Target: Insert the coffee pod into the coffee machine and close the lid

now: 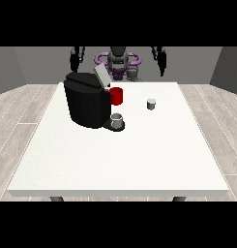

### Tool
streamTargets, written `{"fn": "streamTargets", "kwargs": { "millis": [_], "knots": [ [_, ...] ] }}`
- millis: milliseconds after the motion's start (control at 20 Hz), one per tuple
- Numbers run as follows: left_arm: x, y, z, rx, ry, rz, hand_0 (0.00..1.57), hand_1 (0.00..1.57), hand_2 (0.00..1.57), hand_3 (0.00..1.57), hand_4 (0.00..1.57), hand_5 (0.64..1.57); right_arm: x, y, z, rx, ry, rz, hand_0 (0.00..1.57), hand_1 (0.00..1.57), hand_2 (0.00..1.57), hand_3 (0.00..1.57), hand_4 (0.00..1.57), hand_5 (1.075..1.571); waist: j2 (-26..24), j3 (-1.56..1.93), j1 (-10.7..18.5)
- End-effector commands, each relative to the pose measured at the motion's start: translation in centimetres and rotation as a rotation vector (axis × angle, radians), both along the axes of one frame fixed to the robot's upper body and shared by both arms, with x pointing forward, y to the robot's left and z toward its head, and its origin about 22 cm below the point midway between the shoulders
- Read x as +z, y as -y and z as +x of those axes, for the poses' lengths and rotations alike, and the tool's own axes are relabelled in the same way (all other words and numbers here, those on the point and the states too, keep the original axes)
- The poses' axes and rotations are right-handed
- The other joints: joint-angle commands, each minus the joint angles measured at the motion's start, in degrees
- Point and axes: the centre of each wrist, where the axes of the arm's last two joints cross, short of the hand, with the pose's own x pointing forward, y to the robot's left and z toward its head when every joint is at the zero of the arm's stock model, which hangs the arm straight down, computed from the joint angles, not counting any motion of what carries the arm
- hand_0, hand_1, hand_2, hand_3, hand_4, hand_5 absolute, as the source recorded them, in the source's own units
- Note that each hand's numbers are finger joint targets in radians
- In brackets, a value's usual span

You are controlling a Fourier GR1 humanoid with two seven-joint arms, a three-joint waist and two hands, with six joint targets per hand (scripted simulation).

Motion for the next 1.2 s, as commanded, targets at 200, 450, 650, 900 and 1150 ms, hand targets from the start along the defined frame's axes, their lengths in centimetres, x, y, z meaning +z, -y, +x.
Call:
{"fn": "streamTargets", "kwargs": {
  "millis": [200,450,650,900,1150],
  "knots": [
    [-0.7,0.1,-1.5,-0.083,0.123,-0.011,0.0,0.0,0.0,0.0,0.32,1.571,-2.4,-0.6,-1.5,-0.008,-0.093,0.039,0.0,0.0,0.0,0.0,0.13,1.571,-1.65,-2.02,-0.53],
    [2.2,-3.1,1.7,-0.066,0.211,0.195,0.0,0.0,0.0,0.0,0.0,1.571,-2.3,-0.4,-0.3,-0.176,0.134,0.115,0.0,0.0,0.0,0.0,0.09,1.571,3.03,-1.97,-3.83],
    [2.7,-5.6,3.8,-0.043,0.112,0.225,0.0,0.0,0.0,0.0,0.0,1.571,-1.5,-0.8,-0.2,-0.096,0.143,0.108,0.0,0.0,0.0,0.0,0.27,1.571,3.71,-2.0,-6.2],
    [4.0,-7.5,6.4,-0.03,0.052,0.255,0.0,0.0,0.0,0.0,0.0,1.571,0.8,-1.1,1.3,-0.107,0.164,0.101,0.0,0.0,0.0,0.0,0.17,1.571,6.27,-2.01,-8.3],
    [2.6,-11.3,7.3,0.004,-0.008,0.257,0.0,0.0,0.0,0.0,0.0,1.571,2.3,-3.8,1.1,-0.059,0.189,0.135,0.0,0.0,0.0,0.0,0.19,1.571,8.11,-2.04,-9.93]
  ]
}}
